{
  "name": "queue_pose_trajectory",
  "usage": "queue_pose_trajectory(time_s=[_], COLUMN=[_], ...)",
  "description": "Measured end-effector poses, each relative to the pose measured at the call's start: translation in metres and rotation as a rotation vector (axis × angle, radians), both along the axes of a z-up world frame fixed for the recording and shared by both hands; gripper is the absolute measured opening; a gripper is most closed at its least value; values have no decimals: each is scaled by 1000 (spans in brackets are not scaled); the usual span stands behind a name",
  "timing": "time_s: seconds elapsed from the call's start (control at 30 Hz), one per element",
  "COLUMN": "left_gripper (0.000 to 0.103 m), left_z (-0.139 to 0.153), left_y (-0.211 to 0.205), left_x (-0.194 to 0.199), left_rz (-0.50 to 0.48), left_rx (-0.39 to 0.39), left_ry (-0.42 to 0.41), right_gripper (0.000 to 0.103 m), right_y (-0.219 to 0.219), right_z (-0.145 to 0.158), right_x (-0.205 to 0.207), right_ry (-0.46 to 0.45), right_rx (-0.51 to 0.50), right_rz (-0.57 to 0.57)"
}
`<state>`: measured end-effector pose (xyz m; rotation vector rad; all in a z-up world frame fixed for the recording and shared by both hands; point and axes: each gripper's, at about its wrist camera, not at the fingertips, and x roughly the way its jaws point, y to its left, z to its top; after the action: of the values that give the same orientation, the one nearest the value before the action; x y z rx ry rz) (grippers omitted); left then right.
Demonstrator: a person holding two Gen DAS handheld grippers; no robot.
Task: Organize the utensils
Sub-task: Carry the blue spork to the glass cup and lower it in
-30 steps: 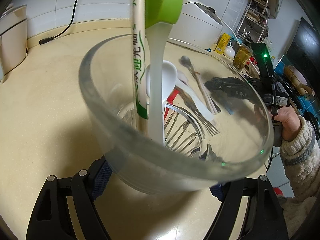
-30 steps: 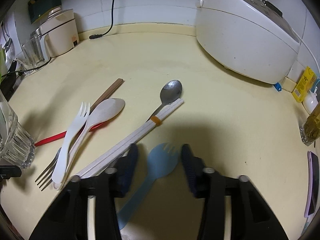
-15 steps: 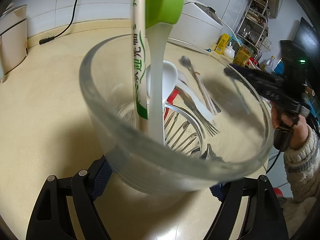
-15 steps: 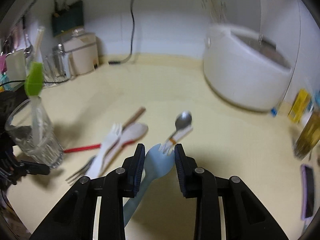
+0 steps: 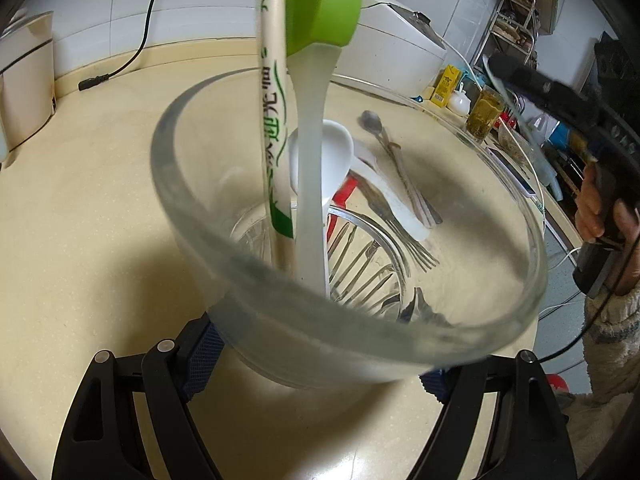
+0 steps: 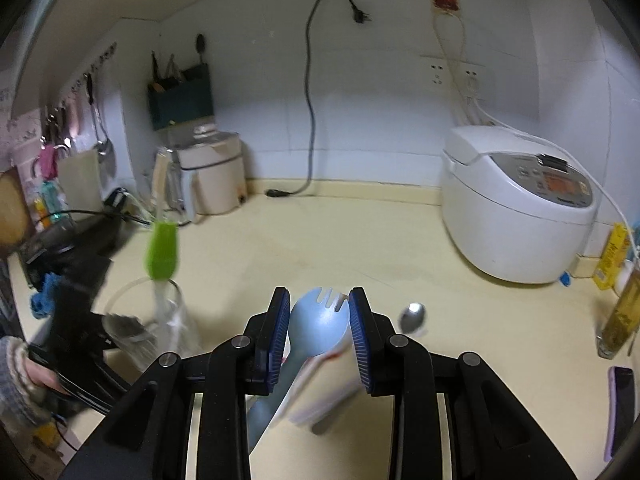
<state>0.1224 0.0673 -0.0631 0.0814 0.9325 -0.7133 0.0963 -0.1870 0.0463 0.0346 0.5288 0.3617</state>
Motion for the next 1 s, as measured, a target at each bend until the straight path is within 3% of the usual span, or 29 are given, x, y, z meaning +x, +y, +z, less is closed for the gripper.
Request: queue_pose_trajectory(time_s=[0.43, 1.0], left_gripper=[84, 84], left_z=[1, 0], left_y=[0, 2], left_x=[-1, 2], left_rz=[1, 0], left_rx=[-5, -12], left_ry=[2, 6], right_gripper=[31, 31], right_y=[66, 111], right_z=[30, 16], right_x=[3, 23], right_ry=[-111, -142], right_rx=[41, -12], right_rz=[137, 146])
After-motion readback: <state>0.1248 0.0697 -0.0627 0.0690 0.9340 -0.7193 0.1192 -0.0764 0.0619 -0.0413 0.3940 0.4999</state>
